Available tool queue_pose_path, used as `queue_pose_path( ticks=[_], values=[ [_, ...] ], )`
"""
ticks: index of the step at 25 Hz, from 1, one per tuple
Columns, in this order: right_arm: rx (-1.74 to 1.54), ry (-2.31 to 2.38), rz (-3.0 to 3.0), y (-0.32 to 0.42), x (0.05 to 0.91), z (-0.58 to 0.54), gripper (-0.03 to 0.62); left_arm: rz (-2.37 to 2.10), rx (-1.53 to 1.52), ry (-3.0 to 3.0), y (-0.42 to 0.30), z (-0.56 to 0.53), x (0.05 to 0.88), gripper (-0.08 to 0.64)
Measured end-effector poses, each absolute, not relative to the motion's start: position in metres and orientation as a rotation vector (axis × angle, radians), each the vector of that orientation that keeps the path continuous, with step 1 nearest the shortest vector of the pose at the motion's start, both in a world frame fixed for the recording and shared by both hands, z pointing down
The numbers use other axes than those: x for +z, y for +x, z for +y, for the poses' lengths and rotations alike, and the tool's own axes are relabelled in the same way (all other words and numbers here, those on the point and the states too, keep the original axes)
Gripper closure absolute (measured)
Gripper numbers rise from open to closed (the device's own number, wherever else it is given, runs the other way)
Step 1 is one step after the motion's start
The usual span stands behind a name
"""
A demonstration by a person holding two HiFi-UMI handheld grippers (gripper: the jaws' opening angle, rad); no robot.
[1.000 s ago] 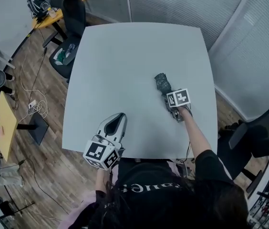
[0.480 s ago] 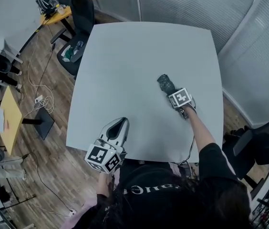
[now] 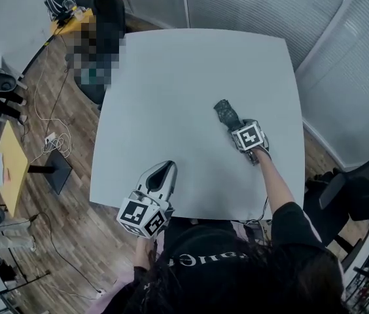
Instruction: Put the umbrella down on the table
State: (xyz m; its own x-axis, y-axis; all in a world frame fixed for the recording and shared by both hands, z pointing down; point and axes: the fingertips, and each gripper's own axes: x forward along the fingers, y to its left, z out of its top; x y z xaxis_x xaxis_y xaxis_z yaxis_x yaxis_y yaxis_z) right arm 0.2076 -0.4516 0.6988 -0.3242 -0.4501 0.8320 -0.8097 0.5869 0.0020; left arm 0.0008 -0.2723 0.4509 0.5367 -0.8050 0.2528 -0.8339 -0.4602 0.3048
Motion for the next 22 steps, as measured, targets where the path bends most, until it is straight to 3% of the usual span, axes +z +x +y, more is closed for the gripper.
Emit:
queue_pose_path(
  ticks=[6, 22],
  values=[
    [0.446, 1.083, -2.052, 0.209, 0.666, -0.431, 0.305, -1.307, 0.107, 2.420, 0.002, -0.266, 0.451, 0.534],
    [0.652, 1.362, -2.378, 0.150, 0.534, -0.309, 0.383, -1.188, 0.145, 2.520, -0.025, -0.231, 0.444, 0.534]
  ],
)
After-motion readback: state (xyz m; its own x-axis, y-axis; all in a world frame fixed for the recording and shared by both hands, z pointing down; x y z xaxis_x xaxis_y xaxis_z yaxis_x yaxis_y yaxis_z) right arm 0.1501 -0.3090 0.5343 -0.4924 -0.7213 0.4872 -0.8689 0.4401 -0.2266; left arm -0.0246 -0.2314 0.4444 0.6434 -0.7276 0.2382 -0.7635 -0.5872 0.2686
